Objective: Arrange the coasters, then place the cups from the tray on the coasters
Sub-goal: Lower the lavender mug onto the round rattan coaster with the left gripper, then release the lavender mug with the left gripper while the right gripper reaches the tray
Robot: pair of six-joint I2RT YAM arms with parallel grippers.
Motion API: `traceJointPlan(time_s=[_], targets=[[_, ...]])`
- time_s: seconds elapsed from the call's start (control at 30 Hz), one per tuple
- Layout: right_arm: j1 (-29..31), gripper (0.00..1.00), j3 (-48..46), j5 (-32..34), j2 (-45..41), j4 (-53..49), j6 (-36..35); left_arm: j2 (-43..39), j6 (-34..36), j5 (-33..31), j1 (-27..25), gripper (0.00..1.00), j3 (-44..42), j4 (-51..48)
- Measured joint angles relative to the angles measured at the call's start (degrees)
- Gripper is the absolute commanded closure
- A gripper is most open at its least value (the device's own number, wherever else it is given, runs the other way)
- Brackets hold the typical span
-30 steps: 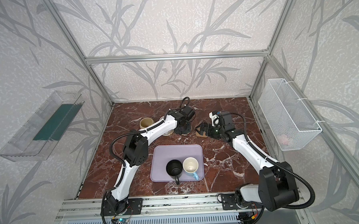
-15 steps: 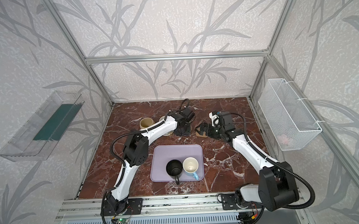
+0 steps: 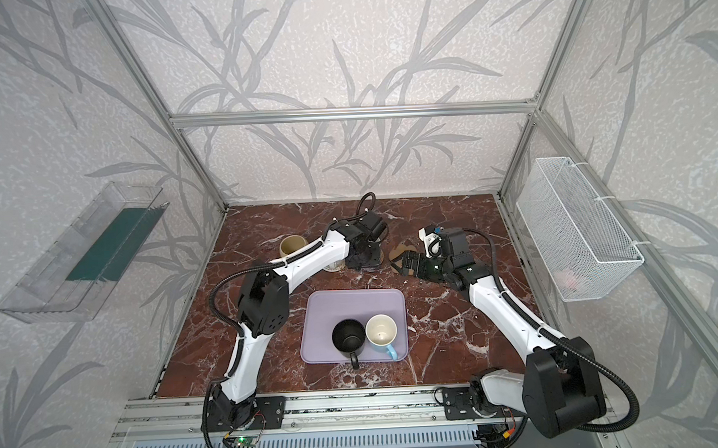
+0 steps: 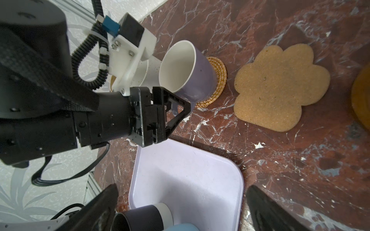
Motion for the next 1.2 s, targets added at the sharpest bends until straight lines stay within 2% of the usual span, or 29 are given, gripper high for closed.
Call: traceJointPlan(time_s=[0.07, 0.17, 0.27, 0.37, 0.57, 0.87, 1.0, 1.2], targets=[[0.0, 0.01, 0.0, 0.0, -1.8, -0.9, -0.7, -2.3, 0.0, 0.2, 0.0, 0.31, -0.9, 0.5], [0.4, 0.01, 0.0, 0.1, -4.9, -3.1, -2.1, -7.0, -0.3, 1.4, 0.0, 0.1, -3.1, 1.7], [2.0, 0.01, 0.1, 1.1, -8.2, -7.0, -3.5, -12.0, -0.6, 2.5, 0.0, 0.01, -5.9, 2.9], [6.0, 0.01, 1.0, 3.5, -10.7, -11.6, -4.8, -17.0, -0.9, 3.6, 0.0, 0.01, -9.0, 4.4], [18.1, 0.01, 3.2, 10.2, -15.4, -16.9, -5.8, -28.9, -1.1, 7.8, 0.1, 0.01, -19.5, 10.4], [37.4, 0.02, 6.8, 21.9, -13.0, -21.0, -5.5, -45.3, 0.2, 12.2, 2.4, 0.02, -31.1, 12.6], [43.7, 0.07, 6.8, 25.7, -11.3, -21.1, -4.6, -53.4, 0.2, 15.1, 4.6, 0.02, -37.7, 12.5], [51.8, 0.25, 6.8, 31.3, -7.8, -20.9, -3.6, -56.6, 0.2, 19.8, 5.8, 0.04, -41.9, 11.5]])
